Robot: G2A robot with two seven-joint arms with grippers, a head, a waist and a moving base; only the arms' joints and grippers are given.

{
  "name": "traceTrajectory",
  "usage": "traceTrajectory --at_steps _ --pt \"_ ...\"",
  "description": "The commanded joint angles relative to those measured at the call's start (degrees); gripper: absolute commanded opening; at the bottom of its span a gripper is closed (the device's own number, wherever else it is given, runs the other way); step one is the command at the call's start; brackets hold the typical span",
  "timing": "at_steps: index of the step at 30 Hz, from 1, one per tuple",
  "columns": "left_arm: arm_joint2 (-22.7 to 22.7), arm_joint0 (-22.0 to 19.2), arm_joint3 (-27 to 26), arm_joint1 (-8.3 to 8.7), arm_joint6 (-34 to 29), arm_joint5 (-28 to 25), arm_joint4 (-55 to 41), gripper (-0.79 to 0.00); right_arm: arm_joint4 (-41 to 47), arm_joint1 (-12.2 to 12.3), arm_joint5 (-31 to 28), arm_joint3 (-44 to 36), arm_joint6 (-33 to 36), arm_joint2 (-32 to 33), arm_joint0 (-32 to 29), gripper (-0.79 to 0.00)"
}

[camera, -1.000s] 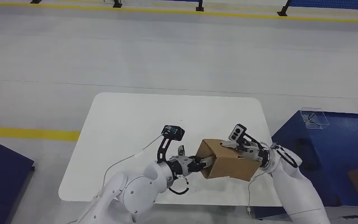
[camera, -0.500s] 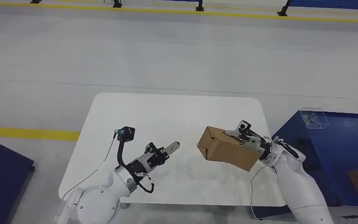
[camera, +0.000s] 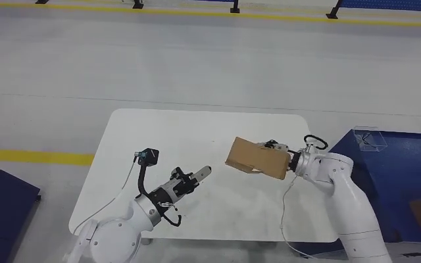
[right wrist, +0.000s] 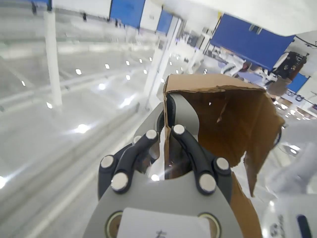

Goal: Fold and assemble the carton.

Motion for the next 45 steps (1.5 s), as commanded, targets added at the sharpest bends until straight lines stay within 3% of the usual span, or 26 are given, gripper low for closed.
traceTrajectory --at_steps 1,4,8,11,16,17,18,25,28,32,34,37,39,41,45 --pt "0.0 0.0 0.0 0.0 0.0 0.0 0.0 0.0 16.19 -0.51 -9.33 -2.25 -29.96 -2.32 0.64 -0.785" --pt "0.0 0.0 0.0 0.0 0.0 0.0 0.0 0.0 29.09 -0.87 -21.6 -6.79 -52.36 -5.05 2.53 -0.785" --pt "0.0 0.0 0.0 0.0 0.0 0.0 0.0 0.0 36.04 -1.33 -35.08 -5.51 -66.98 -8.0 4.94 -0.785" --pt "0.0 0.0 0.0 0.0 0.0 0.0 0.0 0.0 35.92 -1.69 -40.63 -3.36 -70.52 -10.38 6.51 -0.785" --pt "0.0 0.0 0.0 0.0 0.0 0.0 0.0 0.0 37.32 -2.64 -46.72 1.92 -68.49 -13.31 8.43 -0.776" --pt "0.0 0.0 0.0 0.0 0.0 0.0 0.0 0.0 37.77 -2.83 -47.02 2.72 -67.39 -13.8 8.68 -0.48" --pt "0.0 0.0 0.0 0.0 0.0 0.0 0.0 0.0 38.72 -3.02 -47.59 3.59 -66.7 -14.11 8.81 0.0" --pt "0.0 0.0 0.0 0.0 0.0 0.0 0.0 0.0 45.97 -3.08 -48.47 2.96 -69.25 -12.62 8.67 0.0" --pt "0.0 0.0 0.0 0.0 0.0 0.0 0.0 0.0 47.72 -2.25 -44.13 -1.18 -69.37 -8.77 7.68 0.0" --pt "0.0 0.0 0.0 0.0 0.0 0.0 0.0 0.0 49.46 -0.93 -28.7 -6.99 -60.7 -1.52 3.83 0.0" --pt "0.0 0.0 0.0 0.0 0.0 0.0 0.0 0.0 46.0 -0.35 -17.29 -8.31 -52.85 1.61 1.92 0.0" --pt "0.0 0.0 0.0 0.0 0.0 0.0 0.0 0.0 29.7 0.02 -3.72 -8.08 -34.64 5.11 0.52 0.0" --pt "0.0 0.0 0.0 0.0 0.0 0.0 0.0 0.0 13.28 -0.14 0.67 -8.13 -18.89 5.36 -0.14 0.0" --pt "0.0 0.0 0.0 0.0 0.0 0.0 0.0 0.0 -5.88 -0.26 -1.08 -8.01 -1.31 3.41 -1.15 0.0" --pt "0.0 0.0 0.0 0.0 0.0 0.0 0.0 0.0 -39.17 0.2 -19.33 1.06 34.45 -4.26 -2.06 0.0"
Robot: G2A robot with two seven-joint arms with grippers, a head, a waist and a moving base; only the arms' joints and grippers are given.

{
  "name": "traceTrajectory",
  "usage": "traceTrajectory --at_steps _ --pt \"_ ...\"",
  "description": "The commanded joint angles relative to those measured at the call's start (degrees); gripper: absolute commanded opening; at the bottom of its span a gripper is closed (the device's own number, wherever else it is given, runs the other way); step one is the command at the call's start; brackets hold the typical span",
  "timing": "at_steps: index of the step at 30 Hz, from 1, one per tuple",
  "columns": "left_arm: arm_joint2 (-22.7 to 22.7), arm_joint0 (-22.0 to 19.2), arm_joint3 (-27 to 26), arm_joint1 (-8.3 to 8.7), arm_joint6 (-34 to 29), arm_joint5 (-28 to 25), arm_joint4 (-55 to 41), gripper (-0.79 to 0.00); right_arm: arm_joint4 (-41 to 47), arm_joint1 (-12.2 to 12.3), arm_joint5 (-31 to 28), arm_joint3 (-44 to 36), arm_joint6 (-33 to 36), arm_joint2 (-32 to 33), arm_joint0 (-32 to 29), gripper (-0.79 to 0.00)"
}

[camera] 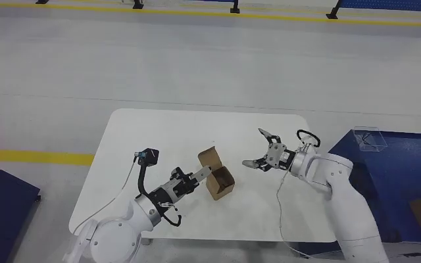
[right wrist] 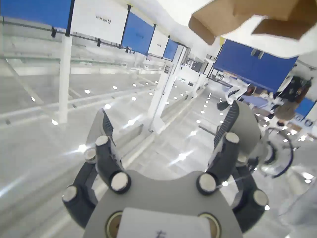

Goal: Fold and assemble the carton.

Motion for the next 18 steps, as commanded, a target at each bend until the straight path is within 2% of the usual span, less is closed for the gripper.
traceTrajectory --at_steps 1,4,7,16,18 --pt "0.0 0.0 0.0 0.0 0.0 0.0 0.0 0.0 -21.51 0.24 -17.22 7.46 24.63 -4.09 0.75 0.0" --pt "0.0 0.0 0.0 0.0 0.0 0.0 0.0 0.0 -30.23 -0.23 -30.05 16.7 36.22 -8.14 3.96 0.0" --pt "0.0 0.0 0.0 0.0 0.0 0.0 0.0 0.0 -31.1 -1.34 -38.47 23.51 41.98 -11.17 6.85 0.0" --pt "0.07 -0.02 0.03 0.03 -0.01 -0.35 0.39 0.0 -31.1 -1.34 -38.47 23.51 41.98 -11.17 6.85 0.0" --pt "1.43 -0.24 2.35 0.18 -0.63 -1.11 4.01 0.0 -31.1 -1.34 -38.47 23.51 41.98 -11.17 6.85 0.0"
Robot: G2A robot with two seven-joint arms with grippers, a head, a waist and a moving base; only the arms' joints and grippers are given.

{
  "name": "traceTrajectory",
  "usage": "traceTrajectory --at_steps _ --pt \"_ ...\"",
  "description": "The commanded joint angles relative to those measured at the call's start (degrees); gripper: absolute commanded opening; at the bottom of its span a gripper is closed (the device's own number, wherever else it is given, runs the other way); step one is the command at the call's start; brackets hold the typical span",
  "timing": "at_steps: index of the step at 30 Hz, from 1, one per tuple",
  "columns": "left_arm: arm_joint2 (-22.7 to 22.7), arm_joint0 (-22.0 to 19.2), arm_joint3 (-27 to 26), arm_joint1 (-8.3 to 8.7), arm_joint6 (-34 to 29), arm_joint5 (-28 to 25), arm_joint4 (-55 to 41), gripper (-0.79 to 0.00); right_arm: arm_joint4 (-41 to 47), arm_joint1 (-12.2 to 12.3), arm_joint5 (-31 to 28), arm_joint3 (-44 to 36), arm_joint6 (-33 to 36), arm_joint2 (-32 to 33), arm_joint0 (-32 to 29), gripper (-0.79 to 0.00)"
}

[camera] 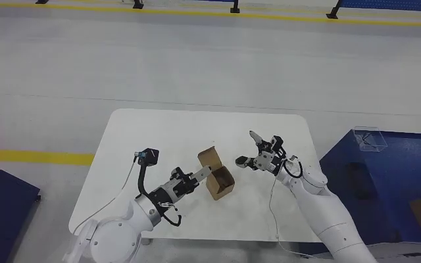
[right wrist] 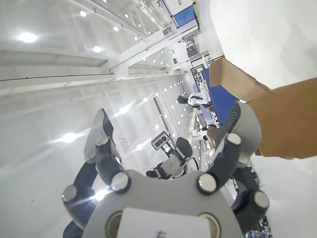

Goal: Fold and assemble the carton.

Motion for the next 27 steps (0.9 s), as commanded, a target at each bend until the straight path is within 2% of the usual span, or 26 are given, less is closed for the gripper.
traceTrajectory --at_steps 1,4,7,10,13,19,27 --pt "2.53 -1.06 3.45 0.13 -1.23 0.28 6.2 0.0 -0.96 0.08 -0.68 -0.15 -0.58 0.21 -0.23 0.0" --pt "8.26 -5.08 8.19 0.23 -5.52 6.31 20.94 0.0 -14.9 1.15 -8.21 -1.63 -5.53 1.43 -0.59 0.0" --pt "14.11 -9.19 12.69 -0.33 -8.81 13.57 31.39 0.0 -30.57 2.57 -11.18 -4.57 -7.67 2.56 -1.39 0.0" --pt "18.18 -12.57 17.3 -1.0 -12.38 17.34 36.66 0.0 -50.67 3.98 -14.06 -9.5 -11.25 2.62 -2.7 0.0" --pt "21.79 -15.01 20.37 -1.8 -13.55 19.18 40.47 0.0 -65.73 4.88 -13.57 -14.48 -15.21 2.46 -5.22 0.0" --pt "25.49 -18.66 25.32 -3.62 -12.09 21.31 41.84 0.0 -86.05 5.77 -13.14 -23.4 -18.93 0.79 -10.19 0.0" --pt "27.88 -22.71 32.87 -5.73 -11.57 22.09 41.8 0.0 -99.72 5.26 -10.51 -25.76 -21.99 -3.92 -12.57 0.0"
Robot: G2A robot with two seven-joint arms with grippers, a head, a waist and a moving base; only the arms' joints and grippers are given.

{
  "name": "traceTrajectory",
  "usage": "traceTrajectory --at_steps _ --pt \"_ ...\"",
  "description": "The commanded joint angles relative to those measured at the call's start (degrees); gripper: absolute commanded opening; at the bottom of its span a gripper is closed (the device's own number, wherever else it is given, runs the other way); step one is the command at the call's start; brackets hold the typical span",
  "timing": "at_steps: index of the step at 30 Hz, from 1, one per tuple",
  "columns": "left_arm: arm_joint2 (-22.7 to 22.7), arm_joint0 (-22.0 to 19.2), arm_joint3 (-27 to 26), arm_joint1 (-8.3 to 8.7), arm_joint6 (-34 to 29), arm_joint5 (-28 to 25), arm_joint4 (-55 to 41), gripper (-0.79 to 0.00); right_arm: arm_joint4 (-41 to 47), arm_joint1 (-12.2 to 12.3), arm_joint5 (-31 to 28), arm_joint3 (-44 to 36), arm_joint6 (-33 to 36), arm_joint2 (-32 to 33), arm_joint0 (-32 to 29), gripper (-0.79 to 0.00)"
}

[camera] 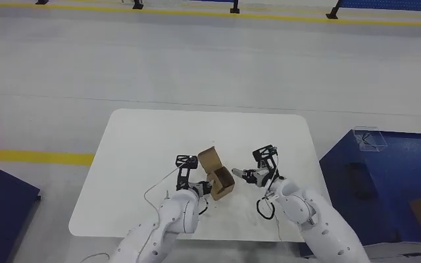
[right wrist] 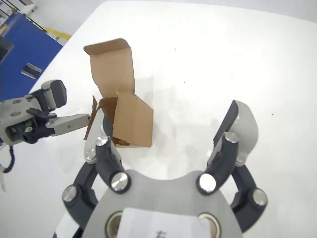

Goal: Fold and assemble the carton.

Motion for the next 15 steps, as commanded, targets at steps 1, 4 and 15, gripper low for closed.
traceTrajectory --at_steps 1,4,15 --pt "0.52 -0.85 1.84 -0.51 -0.25 0.32 0.02 0.0 -2.23 -0.32 0.99 0.47 -0.87 -1.25 0.17 0.0" --pt "0.84 -1.54 3.26 -1.12 -0.07 0.2 -0.45 0.0 -4.92 -0.8 2.24 1.81 -1.3 -2.87 1.03 0.0" --pt "-0.68 -0.71 3.04 -1.9 -0.23 -0.62 -0.08 0.0 -9.84 -2.28 3.41 3.94 -2.34 -6.91 1.8 0.0"
